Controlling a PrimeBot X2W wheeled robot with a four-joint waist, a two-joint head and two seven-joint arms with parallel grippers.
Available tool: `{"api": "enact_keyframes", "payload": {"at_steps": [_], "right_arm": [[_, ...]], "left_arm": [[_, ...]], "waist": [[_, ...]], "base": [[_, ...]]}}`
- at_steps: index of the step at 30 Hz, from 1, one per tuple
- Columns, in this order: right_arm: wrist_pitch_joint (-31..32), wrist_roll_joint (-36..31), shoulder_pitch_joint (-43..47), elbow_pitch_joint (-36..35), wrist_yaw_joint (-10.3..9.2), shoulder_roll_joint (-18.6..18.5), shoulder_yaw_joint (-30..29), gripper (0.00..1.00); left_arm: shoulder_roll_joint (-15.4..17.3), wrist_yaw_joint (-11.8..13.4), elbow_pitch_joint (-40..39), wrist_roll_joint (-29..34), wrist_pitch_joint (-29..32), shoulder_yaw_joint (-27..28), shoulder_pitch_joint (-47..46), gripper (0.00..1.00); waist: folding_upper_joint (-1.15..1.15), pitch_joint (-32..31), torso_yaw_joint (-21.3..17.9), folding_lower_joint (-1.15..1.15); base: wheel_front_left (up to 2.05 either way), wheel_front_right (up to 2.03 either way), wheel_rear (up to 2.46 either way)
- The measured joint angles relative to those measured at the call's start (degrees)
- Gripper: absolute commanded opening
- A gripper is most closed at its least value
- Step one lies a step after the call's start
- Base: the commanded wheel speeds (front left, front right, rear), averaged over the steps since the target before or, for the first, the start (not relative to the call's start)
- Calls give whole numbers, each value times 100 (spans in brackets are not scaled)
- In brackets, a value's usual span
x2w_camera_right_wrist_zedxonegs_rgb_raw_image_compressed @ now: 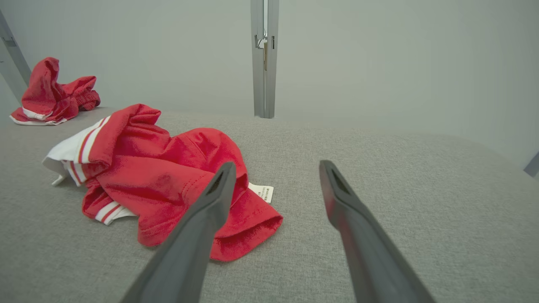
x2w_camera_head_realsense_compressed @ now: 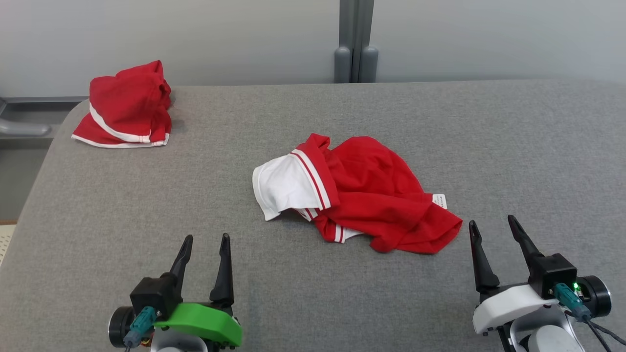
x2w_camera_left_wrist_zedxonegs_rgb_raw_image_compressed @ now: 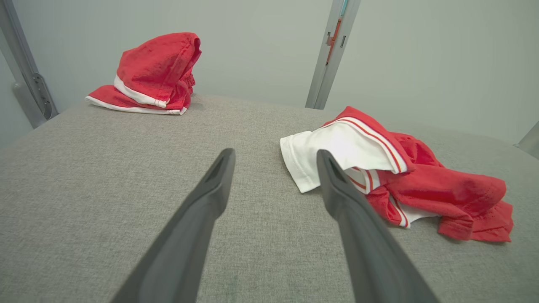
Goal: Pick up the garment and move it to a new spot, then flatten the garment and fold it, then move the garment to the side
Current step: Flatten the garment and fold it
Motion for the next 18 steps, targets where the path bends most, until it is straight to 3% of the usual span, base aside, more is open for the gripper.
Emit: {"api": "enact_keyframes", "payload": {"at_steps": [10,17,18], "right_arm": [[45,-684,-1182,2135,1,10,-300,100],[481,-1007,-1918,3390,1,-5,-773,100],[533,-1010,-1984,3494,1,-4,-783,71]], "left_arm": [[-2,-7,-290,-55,0,-244,-211,100],[-2,53,-371,-115,0,-320,-232,100],[-2,57,-378,-116,0,-315,-232,100]], "waist": [[0,289,351,0],[0,515,735,0],[0,535,779,0]], "base": [[0,0,0],[0,0,0],[0,0,0]]}}
